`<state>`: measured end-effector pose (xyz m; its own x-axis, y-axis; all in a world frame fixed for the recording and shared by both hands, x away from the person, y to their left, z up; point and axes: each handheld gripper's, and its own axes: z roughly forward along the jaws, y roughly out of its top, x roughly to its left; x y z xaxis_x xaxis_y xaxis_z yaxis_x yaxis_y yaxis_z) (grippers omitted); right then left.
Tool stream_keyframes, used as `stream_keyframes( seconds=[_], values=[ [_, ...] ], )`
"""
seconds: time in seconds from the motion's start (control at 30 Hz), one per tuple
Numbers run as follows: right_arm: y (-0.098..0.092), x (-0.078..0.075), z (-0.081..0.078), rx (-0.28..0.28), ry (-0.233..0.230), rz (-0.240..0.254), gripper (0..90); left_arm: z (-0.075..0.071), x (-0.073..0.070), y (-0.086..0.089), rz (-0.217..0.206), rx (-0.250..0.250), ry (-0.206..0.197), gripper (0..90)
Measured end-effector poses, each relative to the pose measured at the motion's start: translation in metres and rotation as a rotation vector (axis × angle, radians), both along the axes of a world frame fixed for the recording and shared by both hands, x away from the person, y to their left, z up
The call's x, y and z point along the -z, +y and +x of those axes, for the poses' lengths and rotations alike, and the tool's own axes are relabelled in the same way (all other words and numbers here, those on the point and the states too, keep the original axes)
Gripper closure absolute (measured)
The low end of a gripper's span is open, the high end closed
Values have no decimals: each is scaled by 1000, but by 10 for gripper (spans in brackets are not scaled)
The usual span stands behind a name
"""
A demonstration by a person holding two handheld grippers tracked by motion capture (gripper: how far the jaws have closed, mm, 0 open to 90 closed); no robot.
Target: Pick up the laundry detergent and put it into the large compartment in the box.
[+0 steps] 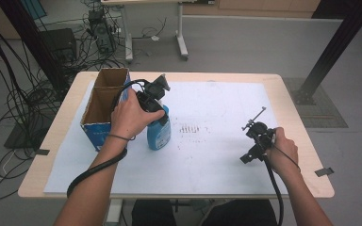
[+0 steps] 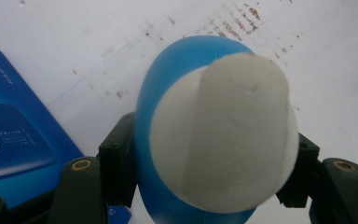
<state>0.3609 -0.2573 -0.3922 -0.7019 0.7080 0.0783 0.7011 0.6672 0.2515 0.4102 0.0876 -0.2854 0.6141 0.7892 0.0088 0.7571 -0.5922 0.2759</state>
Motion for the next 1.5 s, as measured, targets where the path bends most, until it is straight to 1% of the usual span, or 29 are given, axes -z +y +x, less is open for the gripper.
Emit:
stream_keyframes(
  seconds=[0.63,0.8,0.97,1.5],
  values=[
    [0,-1,0,-1,0,-4,33,0,0,-1,7,-3,-1,372],
    [1,-2,0,-1,2,3,33,0,0,0,6,-2,-1,372],
    [1,-3,1,-1,-2,-8,31,0,0,0,4,-4,-3,372],
    [0,-2,1,2,-5,5,33,0,0,-1,7,-2,0,372]
  ],
)
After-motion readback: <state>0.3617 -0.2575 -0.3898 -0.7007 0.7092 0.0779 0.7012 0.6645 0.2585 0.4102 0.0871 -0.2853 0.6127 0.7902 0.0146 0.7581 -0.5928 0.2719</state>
